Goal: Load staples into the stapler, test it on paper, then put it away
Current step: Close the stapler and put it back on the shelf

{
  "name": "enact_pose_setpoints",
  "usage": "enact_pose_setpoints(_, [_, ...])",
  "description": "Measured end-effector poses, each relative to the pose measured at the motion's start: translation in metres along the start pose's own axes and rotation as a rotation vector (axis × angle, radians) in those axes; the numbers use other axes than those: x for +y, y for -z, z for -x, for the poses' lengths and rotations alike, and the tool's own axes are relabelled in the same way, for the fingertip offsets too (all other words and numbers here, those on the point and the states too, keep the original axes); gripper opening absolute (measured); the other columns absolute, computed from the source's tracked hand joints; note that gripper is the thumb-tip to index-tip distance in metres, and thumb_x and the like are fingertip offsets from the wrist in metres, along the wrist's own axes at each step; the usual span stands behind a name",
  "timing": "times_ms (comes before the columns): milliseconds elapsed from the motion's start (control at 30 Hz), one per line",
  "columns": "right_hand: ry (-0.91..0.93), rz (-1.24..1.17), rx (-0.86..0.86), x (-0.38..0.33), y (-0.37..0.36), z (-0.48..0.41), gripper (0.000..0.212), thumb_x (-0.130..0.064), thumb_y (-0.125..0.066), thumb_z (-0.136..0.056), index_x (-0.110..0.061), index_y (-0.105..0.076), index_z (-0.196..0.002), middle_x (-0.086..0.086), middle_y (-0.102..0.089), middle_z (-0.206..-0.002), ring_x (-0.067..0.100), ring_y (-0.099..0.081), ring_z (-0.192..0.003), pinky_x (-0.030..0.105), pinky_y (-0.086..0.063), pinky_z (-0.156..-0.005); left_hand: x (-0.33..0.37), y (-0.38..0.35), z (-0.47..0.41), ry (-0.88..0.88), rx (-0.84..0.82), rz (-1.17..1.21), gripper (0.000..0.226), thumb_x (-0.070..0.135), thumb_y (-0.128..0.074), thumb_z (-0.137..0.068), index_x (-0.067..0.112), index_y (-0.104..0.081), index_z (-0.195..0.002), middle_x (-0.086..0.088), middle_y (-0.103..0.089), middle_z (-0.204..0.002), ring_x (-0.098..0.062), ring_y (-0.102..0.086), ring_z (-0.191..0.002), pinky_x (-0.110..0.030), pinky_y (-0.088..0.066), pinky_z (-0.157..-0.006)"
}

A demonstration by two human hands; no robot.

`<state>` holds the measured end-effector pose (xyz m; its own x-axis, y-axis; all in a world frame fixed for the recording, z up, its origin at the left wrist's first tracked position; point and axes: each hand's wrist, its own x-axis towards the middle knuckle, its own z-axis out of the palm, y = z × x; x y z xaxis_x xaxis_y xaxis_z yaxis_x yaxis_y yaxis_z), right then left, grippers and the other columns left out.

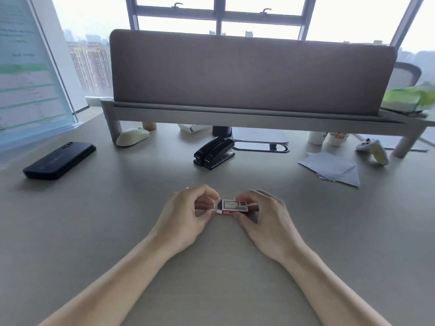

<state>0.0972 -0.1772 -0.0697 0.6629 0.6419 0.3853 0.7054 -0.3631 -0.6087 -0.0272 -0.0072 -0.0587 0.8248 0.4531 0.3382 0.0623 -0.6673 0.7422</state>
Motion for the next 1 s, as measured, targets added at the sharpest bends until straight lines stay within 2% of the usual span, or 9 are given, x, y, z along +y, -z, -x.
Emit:
enact_pose_setpoints(100, [0.005, -0.012, -0.001, 0.002, 0.0, -0.001, 0.016, -0.025, -0.08, -0.09, -0.028, -0.076, -0.105, -0.013, -0.073, -0.099, 0.009, -0.07, -0.093, 0.03, -0.056, -0.088, -0.002, 0.005, -0.002, 0.015, -0.042, -0.131, 0.033, 0.017, -0.077, -0.089, 0.04, -0.07, -0.113, 0.015, -0.069, -0.095, -0.004, -0.067, -0.086, -0.004, -0.044, -0.071])
enact_pose_setpoints(267, [0.01, -0.035, -0.004, 0.004, -0.001, -0.001, 0.015, -0.021, -0.08, -0.089, -0.028, -0.075, -0.102, -0.011, -0.073, -0.098, 0.008, -0.07, -0.093, 0.03, -0.056, -0.087, 0.004, 0.002, -0.006, -0.001, -0.061, -0.154, 0.019, 0.016, -0.073, -0.09, 0.031, -0.075, -0.1, 0.012, -0.069, -0.08, -0.004, -0.063, -0.075, -0.005, -0.043, -0.065])
enact_pose_setpoints(467, [0.032, -0.049, -0.037, 0.004, -0.001, -0.001, 0.018, -0.021, -0.077, -0.09, -0.03, -0.074, -0.106, -0.012, -0.072, -0.101, 0.008, -0.069, -0.094, 0.033, -0.057, -0.087, 0.009, -0.005, -0.007, -0.03, -0.042, -0.22, 0.014, 0.014, -0.066, -0.083, 0.026, -0.062, -0.09, 0.011, -0.061, -0.081, -0.004, -0.057, -0.073, -0.012, -0.039, -0.063])
enact_pose_setpoints(667, [0.055, -0.082, -0.047, 0.003, -0.002, -0.001, 0.02, -0.019, -0.079, -0.091, -0.029, -0.075, -0.108, -0.013, -0.073, -0.103, 0.007, -0.071, -0.097, 0.033, -0.058, -0.091, 0.007, -0.004, -0.004, -0.032, 0.014, -0.099, 0.028, 0.007, -0.071, -0.08, 0.028, -0.062, -0.096, 0.01, -0.069, -0.087, -0.004, -0.065, -0.078, -0.009, -0.046, -0.067])
enact_pose_setpoints(833, [0.053, -0.09, -0.045, 0.003, -0.003, -0.002, 0.019, -0.021, -0.08, -0.091, -0.029, -0.075, -0.107, -0.014, -0.073, -0.102, 0.005, -0.072, -0.098, 0.032, -0.058, -0.091, 0.007, -0.002, -0.002, -0.02, 0.013, 0.01, 0.024, 0.008, -0.075, -0.081, 0.028, -0.071, -0.092, 0.016, -0.076, -0.087, -0.001, -0.073, -0.084, -0.021, -0.059, -0.08])
enact_pose_setpoints(1000, [0.059, -0.069, -0.055, 0.003, -0.001, -0.001, 0.017, -0.022, -0.079, -0.091, -0.029, -0.075, -0.106, -0.014, -0.073, -0.101, 0.004, -0.07, -0.098, 0.029, -0.056, -0.091, 0.005, -0.003, -0.002, -0.031, 0.014, -0.052, 0.019, 0.011, -0.077, -0.083, 0.029, -0.078, -0.089, 0.016, -0.076, -0.078, 0.002, -0.073, -0.079, -0.021, -0.06, -0.077])
